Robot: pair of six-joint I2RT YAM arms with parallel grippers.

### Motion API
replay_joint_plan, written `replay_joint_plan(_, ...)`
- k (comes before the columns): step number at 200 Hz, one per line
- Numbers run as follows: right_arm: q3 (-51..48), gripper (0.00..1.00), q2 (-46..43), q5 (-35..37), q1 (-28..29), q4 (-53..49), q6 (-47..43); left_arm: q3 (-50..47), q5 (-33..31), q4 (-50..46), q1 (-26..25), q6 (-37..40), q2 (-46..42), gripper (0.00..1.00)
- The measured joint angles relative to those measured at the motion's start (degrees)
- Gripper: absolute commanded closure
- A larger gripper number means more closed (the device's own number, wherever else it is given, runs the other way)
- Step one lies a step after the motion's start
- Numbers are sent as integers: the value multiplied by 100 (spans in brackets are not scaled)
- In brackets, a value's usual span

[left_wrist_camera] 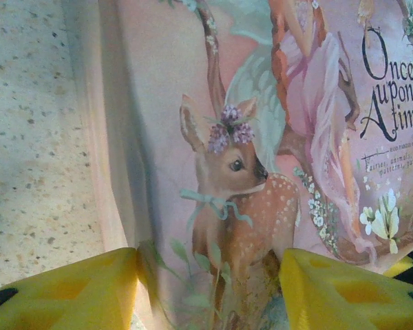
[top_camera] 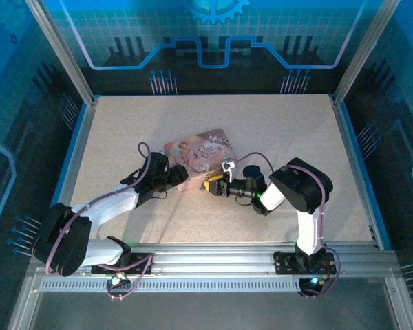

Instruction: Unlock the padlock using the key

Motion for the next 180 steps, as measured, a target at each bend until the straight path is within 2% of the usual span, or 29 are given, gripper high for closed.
replay_joint_plan(104,-341,36,-680,48,-334,-634,-164,0,407,48,-417,-354,42,44)
replay_joint_plan(148,-365,35,-734,-26,-389,-684,-225,0,483,98,-455,-354,68,44)
replay_joint_plan(180,-365,40,-588,-68,-413,-433,-184,0,483,105,-479,-356,72,44)
